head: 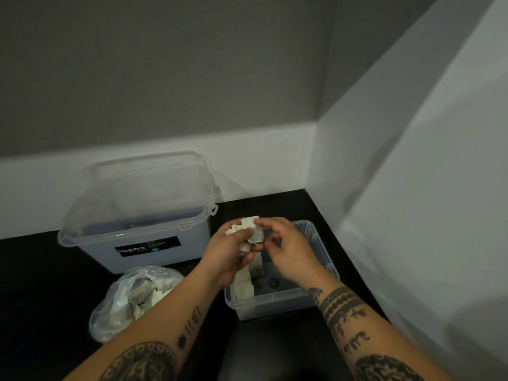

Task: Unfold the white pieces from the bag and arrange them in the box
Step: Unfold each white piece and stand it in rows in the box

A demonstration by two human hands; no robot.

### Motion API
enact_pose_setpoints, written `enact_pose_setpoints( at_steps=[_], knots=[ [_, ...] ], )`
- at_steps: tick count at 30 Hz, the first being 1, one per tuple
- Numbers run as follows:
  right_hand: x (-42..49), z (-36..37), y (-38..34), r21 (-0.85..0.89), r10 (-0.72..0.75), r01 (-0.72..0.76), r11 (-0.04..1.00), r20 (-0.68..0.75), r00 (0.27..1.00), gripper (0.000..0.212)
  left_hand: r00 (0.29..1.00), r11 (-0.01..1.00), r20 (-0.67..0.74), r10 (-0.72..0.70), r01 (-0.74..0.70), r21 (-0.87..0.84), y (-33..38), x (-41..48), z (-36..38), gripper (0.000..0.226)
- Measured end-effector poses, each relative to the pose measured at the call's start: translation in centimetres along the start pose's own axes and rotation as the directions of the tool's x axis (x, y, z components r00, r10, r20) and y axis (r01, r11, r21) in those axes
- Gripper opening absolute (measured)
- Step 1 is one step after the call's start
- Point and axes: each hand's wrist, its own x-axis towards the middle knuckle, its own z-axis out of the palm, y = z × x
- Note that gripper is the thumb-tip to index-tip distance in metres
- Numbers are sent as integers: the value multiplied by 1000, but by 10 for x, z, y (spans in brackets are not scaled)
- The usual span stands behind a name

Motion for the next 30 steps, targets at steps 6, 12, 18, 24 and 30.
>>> enact_pose_setpoints(
  at_steps=[6,12,18,24,30],
  knots=[
    [-4,6,24,-135,-110,102,986,-53,993,29,999,994,50,-7,2,106,-9,0,-6,23],
    [-2,9,30,-73,-146,138,988,-121,982,25,994,981,23,111,-114,157,-20,0,-7,20],
    [0,7,33,0,-75,76,997,-151,986,19,951,898,11,309,-296,325,-29,-9,2,12],
    [-2,5,28,125,-6,28,992,-170,985,16,952,871,34,303,-291,396,-27,-10,4,5],
    [1,5,33,86,-43,61,994,-192,980,13,940,806,8,340,-296,513,-28,-7,7,6]
  ],
)
